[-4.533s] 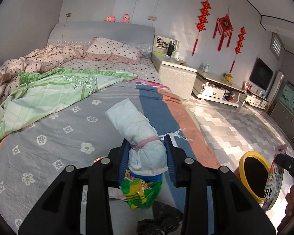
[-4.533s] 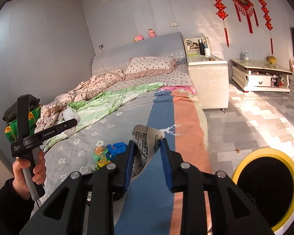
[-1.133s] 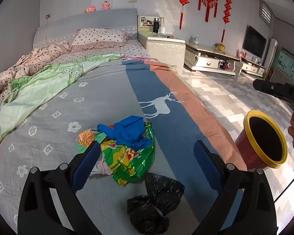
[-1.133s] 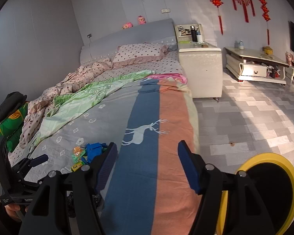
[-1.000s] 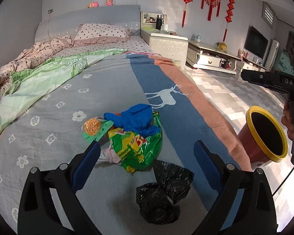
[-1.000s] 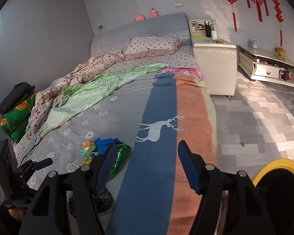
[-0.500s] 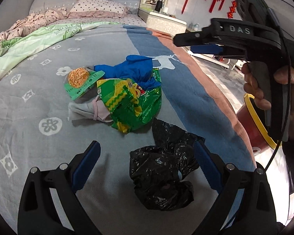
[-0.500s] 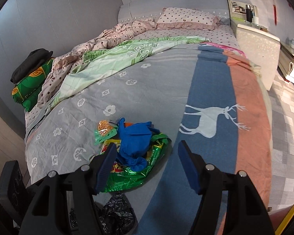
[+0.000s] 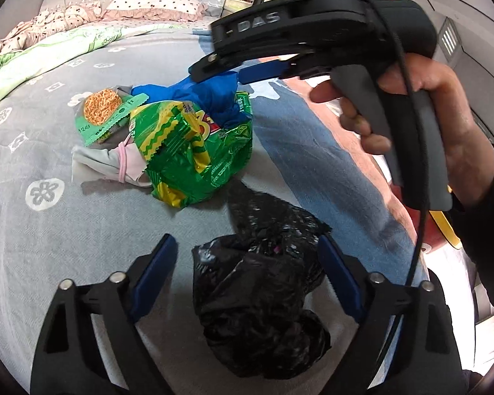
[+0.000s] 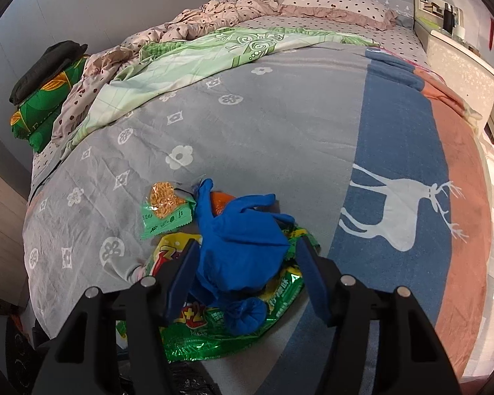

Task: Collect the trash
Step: 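Grasp the black plastic bag with the left tool while the right tool grasps the blue glove, then lift the black bag and blue glove and carry them over the yellow bin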

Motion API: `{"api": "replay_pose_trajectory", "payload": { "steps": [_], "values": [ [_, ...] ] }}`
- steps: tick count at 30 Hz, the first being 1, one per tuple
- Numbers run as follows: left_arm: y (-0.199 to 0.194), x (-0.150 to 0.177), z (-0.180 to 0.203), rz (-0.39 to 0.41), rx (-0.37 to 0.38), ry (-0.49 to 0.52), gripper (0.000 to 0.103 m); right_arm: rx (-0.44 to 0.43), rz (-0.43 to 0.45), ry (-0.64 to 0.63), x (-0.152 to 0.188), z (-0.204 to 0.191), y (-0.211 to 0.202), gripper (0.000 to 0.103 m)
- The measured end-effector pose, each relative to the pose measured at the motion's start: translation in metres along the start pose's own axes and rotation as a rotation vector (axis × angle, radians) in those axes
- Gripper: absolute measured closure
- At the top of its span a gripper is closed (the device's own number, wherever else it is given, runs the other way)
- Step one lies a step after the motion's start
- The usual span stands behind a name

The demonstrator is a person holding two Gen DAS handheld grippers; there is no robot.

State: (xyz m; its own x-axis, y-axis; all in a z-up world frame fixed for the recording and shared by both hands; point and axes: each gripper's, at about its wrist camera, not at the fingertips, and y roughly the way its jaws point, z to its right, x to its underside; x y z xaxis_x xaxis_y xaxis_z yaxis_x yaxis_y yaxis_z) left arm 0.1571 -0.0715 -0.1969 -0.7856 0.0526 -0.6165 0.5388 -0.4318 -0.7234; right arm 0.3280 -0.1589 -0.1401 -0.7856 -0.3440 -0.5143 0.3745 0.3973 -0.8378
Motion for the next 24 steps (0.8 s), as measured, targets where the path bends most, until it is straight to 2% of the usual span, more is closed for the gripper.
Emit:
{"api": "replay_pose_trajectory", "payload": {
  "steps": [5, 6, 9, 13, 16, 24],
  "values": [
    [0.001, 0.005, 0.006, -0.002, 0.006, 0.02, 0.046, 0.045, -0.02, -0.054, -0.002, -0.011, 0.011, 0.062],
    [0.001, 0.005, 0.007, -0.002, 0.009, 0.022, 0.051, 0.053, -0.026, -0.067, -0.003, -0.014, 0.014, 0.07],
    [0.0, 0.006, 0.007, -0.01, 0.024, 0.021, 0.065, 0.076, -0.044, -0.086, -0.003, -0.018, 0.017, 0.078],
    [-0.002, 0.008, 0.009, -0.009, 0.03, 0.022, 0.072, 0.071, -0.033, -0.067, -0.001, -0.016, 0.013, 0.09],
    [-0.006, 0.008, 0.012, -0.005, 0.028, 0.036, 0.075, 0.076, -0.004, -0.049, 0.001, -0.012, 0.004, 0.093],
    [-0.023, 0.001, 0.021, 0.019, 0.023, 0.051, 0.077, 0.068, 0.083, -0.009, 0.001, -0.008, -0.037, 0.094]
  ]
}}
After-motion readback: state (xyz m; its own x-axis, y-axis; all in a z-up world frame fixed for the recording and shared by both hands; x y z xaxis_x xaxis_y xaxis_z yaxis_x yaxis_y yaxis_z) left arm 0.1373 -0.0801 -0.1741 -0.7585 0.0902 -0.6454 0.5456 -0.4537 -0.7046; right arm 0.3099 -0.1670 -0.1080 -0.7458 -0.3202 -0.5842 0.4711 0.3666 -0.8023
